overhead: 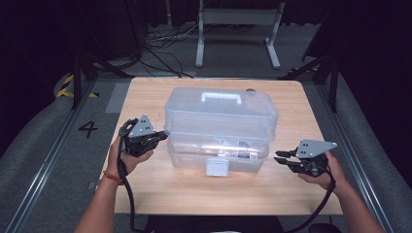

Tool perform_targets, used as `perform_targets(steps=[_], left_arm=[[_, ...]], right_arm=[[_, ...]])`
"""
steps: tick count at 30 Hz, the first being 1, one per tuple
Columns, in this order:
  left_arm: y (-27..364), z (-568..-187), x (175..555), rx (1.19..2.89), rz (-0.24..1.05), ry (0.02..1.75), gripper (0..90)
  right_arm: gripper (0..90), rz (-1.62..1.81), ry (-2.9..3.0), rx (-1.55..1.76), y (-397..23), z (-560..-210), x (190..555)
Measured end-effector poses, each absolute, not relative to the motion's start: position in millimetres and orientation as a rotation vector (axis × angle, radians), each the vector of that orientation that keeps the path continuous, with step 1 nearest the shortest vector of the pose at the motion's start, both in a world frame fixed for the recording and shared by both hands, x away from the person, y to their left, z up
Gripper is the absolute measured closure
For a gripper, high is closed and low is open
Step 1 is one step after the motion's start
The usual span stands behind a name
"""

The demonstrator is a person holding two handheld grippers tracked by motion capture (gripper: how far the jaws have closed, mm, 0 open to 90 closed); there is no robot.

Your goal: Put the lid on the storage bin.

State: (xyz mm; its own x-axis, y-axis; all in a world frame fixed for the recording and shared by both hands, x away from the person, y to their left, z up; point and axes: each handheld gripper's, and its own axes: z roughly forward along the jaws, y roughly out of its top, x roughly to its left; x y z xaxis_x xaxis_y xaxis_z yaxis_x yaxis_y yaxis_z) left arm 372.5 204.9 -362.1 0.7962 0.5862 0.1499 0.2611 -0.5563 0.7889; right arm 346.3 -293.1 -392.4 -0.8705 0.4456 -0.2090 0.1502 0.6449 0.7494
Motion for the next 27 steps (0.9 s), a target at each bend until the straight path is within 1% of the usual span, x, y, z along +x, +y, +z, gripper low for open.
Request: perform_targets(steps=[3, 7, 8, 10, 12, 13, 14, 16, 19, 23, 25, 27], left_arm=[[205.0, -364.0, 371.1, 2.182, 0.51, 0.625, 89.8], [204.9, -373.3, 367.3, 2.267, 0.52, 0.629, 89.8], [204.9, -373.3, 367.3, 2.267, 0.52, 0.629, 89.8], [204.7, -385.9, 364.0, 2.351, 0.521, 0.637, 89.8], [205.7, -390.1, 362.9, 2.364, 0.526, 0.636, 89.8], [210.0, -393.4, 361.2, 2.336, 0.493, 0.653, 89.8], [211.4, -395.3, 360.1, 2.337, 0.487, 0.661, 89.8], [211.5, -397.5, 358.5, 2.344, 0.502, 0.664, 89.8], [212.3, -402.7, 353.2, 2.354, 0.496, 0.662, 89.5], [213.7, -412.0, 344.9, 2.373, 0.487, 0.653, 87.8], [215.9, -419.7, 340.3, 2.392, 0.484, 0.649, 85.6], [217.4, -423.3, 338.3, 2.395, 0.479, 0.649, 85.0]], right_arm=[[77.3, 1.08, 2.495, 0.471, -292.5, -394.0, 346.1], [77.4, 1.069, 2.503, 0.471, -291.0, -396.2, 344.9], [77.4, 1.069, 2.503, 0.471, -291.0, -396.2, 344.9], [77.8, 1.07, 2.504, 0.459, -291.6, -396.2, 343.9], [77.8, 1.074, 2.51, 0.469, -292.1, -396.9, 343.3], [77.8, 1.072, 2.508, 0.468, -292.3, -397.5, 343.6], [77.8, 1.071, 2.509, 0.47, -292.5, -397.9, 343.5], [77.4, 1.067, 2.512, 0.471, -292.7, -398.6, 343.2], [76.3, 1.061, 2.505, 0.469, -293.3, -400.2, 341.9], [71.9, 1.081, 2.501, 0.476, -297.3, -402.1, 340.0], [68.3, 1.075, 2.495, 0.49, -300.2, -404.2, 339.8], [67.4, 1.077, 2.499, 0.5, -301.8, -405.6, 339.3]])
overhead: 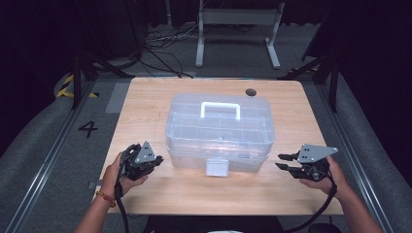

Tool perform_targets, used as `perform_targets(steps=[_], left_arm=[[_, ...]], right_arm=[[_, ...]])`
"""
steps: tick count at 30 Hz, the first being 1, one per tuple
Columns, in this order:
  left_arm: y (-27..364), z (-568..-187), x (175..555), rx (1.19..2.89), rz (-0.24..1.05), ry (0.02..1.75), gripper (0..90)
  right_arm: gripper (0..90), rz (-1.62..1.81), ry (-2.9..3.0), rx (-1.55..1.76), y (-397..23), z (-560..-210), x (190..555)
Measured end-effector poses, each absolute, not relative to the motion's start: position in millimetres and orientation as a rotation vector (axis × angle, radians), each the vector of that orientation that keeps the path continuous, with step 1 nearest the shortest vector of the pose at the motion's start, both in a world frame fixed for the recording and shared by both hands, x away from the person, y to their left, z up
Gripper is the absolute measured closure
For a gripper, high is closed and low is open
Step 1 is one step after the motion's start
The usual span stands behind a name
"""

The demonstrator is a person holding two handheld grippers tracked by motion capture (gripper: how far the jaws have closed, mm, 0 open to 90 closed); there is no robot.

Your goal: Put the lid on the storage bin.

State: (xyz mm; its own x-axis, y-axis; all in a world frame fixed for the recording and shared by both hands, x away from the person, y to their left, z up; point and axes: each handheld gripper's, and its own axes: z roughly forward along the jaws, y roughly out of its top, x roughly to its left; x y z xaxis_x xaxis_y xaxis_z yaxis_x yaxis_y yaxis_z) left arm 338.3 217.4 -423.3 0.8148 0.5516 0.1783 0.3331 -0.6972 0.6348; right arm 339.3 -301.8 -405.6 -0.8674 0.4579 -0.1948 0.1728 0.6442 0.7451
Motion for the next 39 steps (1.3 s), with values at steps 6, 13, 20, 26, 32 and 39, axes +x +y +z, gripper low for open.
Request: perform_targets(steps=[6, 13, 20, 26, 32, 39], left_arm=[[229.8, -439.8, 330.9, 2.378, 0.397, 0.709, 65.6], [245.0, -454.9, 324.8, 2.35, 0.312, 0.779, 43.1], [252.4, -471.8, 321.6, 2.335, 0.248, 0.858, 23.8], [254.0, -480.0, 317.5, 2.279, 0.308, 0.864, 14.8], [255.7, -482.2, 315.1, 2.256, 0.326, 0.873, 13.7], [255.6, -482.4, 316.1, 2.257, 0.329, 0.868, 13.2]], right_arm=[[47.6, 1.078, 2.491, 0.549, -314.0, -418.1, 338.2], [34.1, 1.024, 2.493, 0.655, -326.5, -443.0, 338.5], [26.0, 1.099, 2.456, 0.89, -356.2, -469.5, 340.1], [24.1, 1.101, 2.379, 1.062, -378.9, -485.9, 342.4], [20.5, 1.045, 2.339, 1.111, -377.1, -486.9, 343.1], [20.4, 1.045, 2.339, 1.112, -377.1, -487.0, 343.2]])
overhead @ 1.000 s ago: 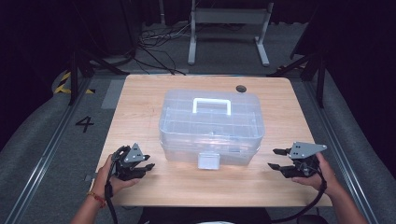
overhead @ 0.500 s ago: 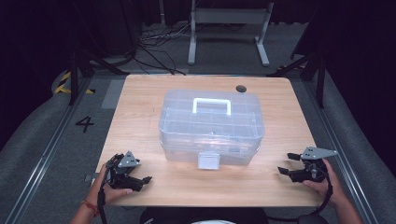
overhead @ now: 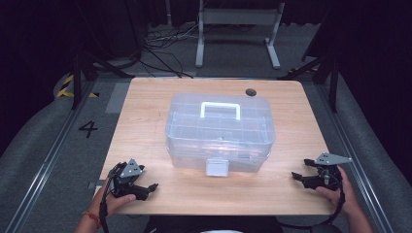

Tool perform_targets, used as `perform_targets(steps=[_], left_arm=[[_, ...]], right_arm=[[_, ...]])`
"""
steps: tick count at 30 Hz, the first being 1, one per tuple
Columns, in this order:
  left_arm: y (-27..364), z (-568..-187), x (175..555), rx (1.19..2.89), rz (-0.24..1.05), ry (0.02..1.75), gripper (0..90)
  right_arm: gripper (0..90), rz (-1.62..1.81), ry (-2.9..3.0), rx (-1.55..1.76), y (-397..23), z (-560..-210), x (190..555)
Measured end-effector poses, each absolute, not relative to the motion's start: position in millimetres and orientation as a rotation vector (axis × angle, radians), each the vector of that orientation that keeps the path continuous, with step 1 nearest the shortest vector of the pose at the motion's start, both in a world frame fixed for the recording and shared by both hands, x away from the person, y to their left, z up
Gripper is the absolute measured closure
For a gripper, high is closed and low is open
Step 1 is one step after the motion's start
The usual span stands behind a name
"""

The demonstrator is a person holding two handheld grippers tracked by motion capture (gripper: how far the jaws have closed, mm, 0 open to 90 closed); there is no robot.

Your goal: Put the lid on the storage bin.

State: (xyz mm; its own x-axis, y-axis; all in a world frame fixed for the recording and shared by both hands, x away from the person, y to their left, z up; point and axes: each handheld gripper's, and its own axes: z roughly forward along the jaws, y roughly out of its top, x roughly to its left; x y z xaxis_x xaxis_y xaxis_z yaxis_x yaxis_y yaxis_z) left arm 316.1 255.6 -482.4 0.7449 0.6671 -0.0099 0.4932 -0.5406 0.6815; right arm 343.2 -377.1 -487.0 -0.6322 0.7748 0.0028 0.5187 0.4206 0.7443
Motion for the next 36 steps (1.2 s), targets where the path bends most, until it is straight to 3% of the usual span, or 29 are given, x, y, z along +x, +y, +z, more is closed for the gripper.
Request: perform_targets(steps=[36], left_arm=[[255.4, -482.8, 319.9, 2.253, 0.326, 0.89, 10.4]], right_arm=[[19.9, 1.047, 2.338, 1.115, -376.9, -487.1, 344.1]])
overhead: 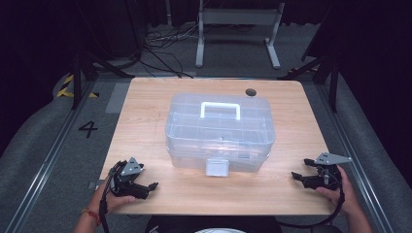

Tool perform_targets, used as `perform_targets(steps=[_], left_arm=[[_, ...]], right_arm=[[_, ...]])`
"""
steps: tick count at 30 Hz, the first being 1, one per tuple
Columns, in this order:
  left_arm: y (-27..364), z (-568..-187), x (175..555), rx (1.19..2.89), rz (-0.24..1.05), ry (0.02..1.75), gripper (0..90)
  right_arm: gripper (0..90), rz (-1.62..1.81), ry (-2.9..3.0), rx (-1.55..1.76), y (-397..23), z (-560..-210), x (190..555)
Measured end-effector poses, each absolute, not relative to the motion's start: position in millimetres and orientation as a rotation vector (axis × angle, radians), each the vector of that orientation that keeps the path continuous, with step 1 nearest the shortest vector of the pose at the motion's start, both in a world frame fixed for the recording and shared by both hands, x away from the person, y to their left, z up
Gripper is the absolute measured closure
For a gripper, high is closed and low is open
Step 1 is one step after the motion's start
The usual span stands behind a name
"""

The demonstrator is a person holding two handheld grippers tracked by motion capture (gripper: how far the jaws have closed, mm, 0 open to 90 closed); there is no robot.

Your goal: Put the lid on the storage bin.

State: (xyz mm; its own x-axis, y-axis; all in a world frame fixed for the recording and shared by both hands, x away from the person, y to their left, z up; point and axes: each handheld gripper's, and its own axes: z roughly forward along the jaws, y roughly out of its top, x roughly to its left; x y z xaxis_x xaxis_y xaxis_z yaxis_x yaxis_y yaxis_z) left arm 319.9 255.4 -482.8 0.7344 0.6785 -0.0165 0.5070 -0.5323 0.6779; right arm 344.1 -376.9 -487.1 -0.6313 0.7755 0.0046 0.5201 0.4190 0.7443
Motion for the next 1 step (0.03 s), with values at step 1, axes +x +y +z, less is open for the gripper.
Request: perform_targets(steps=[1], left_arm=[[255.4, -482.8, 319.9, 2.253, 0.326, 0.89, 10.4]], right_arm=[[19.9, 1.047, 2.338, 1.115, -376.9, -487.1, 344.1]])
